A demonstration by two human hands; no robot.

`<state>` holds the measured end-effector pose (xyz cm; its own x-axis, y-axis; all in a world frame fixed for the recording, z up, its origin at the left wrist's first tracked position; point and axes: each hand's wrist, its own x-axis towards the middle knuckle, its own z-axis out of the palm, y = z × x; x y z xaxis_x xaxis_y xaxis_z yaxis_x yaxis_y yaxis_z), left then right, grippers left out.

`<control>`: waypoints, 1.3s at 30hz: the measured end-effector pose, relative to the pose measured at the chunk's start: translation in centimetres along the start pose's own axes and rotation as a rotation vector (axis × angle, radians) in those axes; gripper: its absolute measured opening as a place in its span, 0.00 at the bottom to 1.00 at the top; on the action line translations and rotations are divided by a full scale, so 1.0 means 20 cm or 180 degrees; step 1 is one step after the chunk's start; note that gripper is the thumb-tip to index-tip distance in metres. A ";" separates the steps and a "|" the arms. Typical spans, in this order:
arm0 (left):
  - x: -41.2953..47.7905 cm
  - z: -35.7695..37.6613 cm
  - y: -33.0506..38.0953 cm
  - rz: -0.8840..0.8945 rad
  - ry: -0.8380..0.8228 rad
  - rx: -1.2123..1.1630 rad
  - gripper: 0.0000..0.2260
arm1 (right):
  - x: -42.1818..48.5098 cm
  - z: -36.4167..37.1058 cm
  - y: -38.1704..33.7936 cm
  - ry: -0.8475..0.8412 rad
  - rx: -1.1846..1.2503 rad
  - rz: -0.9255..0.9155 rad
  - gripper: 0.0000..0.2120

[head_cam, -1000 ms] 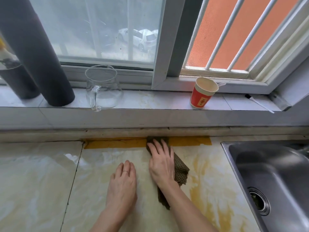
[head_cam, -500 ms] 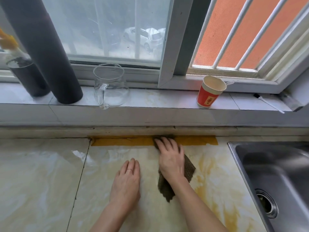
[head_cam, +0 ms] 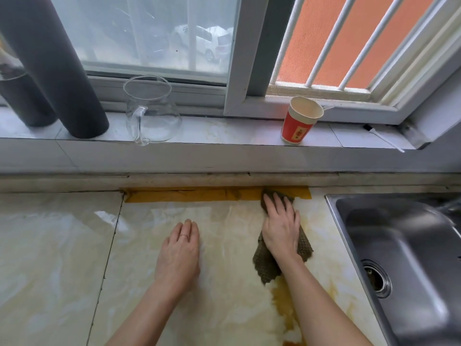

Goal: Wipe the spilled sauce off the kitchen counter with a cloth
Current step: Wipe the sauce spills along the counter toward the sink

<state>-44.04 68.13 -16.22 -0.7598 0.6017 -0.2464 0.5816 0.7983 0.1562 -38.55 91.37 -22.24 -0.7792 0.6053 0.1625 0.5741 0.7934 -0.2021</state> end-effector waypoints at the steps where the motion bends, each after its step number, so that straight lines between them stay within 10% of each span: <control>1: 0.00 0.01 0.00 -0.0017 0.0002 0.0000 0.30 | 0.00 0.00 -0.03 0.0063 0.0054 0.0180 0.26; 9: 0.02 0.06 0.00 -0.0080 0.0047 -0.0061 0.28 | -0.24 0.00 -0.19 -0.0263 0.0290 -0.0741 0.28; 16: 0.04 0.06 -0.03 -0.0083 -0.0065 -0.0149 0.27 | -0.08 -0.03 0.00 -0.0130 0.0237 0.0393 0.26; 24: 0.08 0.01 0.11 -0.0122 0.0373 -0.0219 0.19 | -0.16 -0.08 -0.01 -0.0495 0.0344 -0.0416 0.30; 31: 0.09 0.04 0.20 0.0158 -0.0061 -0.0364 0.26 | -0.05 -0.09 0.01 -0.0346 0.0269 0.0707 0.29; 39: 0.11 0.07 0.19 0.0166 -0.0088 -0.0409 0.26 | -0.48 -0.03 -0.24 -0.0214 0.0441 -0.0587 0.30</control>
<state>-43.04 72.52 -17.45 -0.7201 0.6430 -0.2608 0.5767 0.7636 0.2904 -33.73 81.74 -22.14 -0.8854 0.4415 0.1452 0.3840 0.8710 -0.3064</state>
